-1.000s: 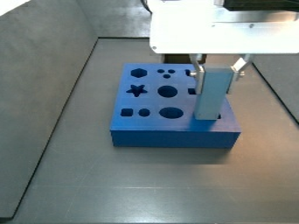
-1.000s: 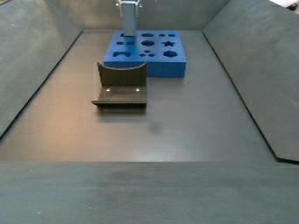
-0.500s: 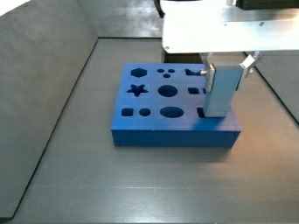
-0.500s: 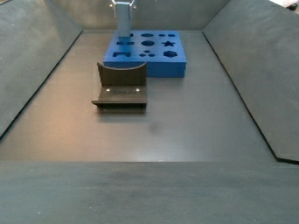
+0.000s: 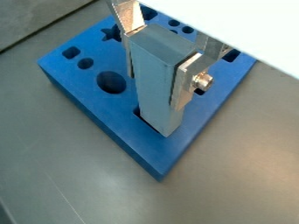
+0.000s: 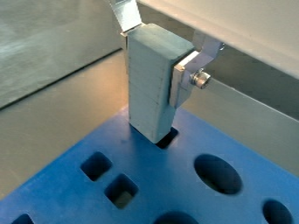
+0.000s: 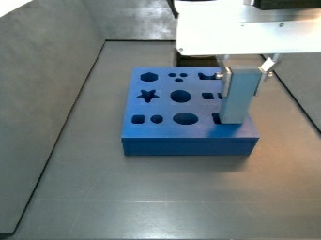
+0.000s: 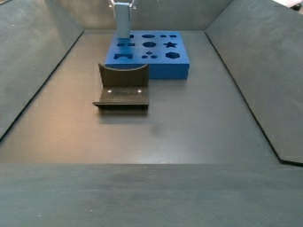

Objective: Insert the rectangle object.

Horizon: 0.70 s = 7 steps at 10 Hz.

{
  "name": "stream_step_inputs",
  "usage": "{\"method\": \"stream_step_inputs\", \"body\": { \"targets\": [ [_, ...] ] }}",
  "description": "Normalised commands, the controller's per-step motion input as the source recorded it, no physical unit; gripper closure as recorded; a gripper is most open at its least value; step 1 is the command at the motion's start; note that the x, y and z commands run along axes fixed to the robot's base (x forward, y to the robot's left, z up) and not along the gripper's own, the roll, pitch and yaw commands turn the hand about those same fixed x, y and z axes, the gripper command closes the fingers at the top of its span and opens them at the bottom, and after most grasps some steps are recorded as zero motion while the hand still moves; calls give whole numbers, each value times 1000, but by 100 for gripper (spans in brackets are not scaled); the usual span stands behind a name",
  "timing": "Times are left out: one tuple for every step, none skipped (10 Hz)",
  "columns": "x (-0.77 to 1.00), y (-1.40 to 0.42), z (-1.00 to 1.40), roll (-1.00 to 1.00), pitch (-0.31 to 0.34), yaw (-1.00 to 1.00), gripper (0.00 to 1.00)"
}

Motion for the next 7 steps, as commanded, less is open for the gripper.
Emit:
{"method": "stream_step_inputs", "body": {
  "targets": [
    [-497,0,-803,36,0,-280,100],
    [-509,0,-937,129,-53,0,100],
    [-223,0,-1000,110,-87,260,100],
    [0,0,-1000,30,-47,266,100],
    [0,-89,-734,-79,-44,54,100],
    [0,0,-80,-61,-76,0,100],
    [0,0,0,0,0,0,100]
  ]
}}
